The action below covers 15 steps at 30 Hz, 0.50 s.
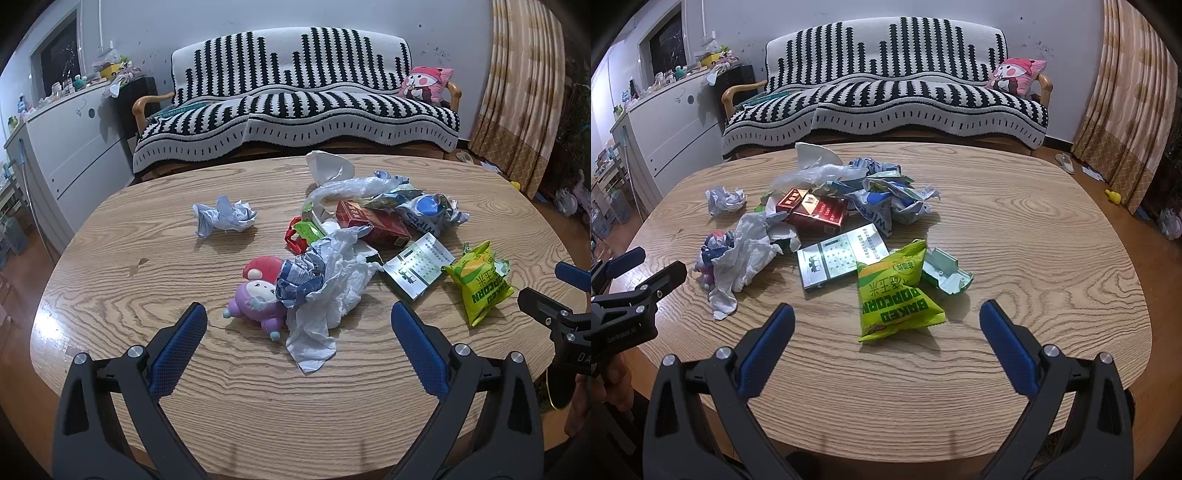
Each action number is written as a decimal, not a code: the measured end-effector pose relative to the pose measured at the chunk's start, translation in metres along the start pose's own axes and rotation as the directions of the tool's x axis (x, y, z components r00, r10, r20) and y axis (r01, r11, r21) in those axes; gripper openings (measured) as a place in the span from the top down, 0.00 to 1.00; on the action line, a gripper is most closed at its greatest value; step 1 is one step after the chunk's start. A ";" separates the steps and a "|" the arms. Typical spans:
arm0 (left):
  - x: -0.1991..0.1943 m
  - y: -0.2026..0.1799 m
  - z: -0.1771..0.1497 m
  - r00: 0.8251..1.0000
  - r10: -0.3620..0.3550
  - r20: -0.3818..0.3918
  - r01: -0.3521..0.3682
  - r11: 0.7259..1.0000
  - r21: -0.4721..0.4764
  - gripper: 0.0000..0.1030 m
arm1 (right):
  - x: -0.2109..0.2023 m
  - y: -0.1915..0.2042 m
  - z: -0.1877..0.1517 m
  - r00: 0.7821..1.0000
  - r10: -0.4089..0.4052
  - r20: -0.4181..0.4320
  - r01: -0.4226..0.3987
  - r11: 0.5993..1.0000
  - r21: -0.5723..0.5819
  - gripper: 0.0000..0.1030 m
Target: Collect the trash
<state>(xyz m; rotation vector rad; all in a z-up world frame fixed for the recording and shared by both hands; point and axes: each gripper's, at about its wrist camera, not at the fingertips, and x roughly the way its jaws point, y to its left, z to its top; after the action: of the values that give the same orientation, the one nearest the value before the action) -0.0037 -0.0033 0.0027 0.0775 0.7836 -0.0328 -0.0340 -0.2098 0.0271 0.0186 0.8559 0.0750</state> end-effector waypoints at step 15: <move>0.000 0.000 0.000 1.000 -0.001 -0.001 0.001 1.000 -0.001 0.06 | -0.001 0.001 0.000 1.000 0.000 -0.001 0.000 1.000 0.001 0.06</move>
<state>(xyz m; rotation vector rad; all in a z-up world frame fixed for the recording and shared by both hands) -0.0039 -0.0036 0.0027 0.0763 0.7846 -0.0330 -0.0347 -0.2089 0.0283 0.0196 0.8566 0.0750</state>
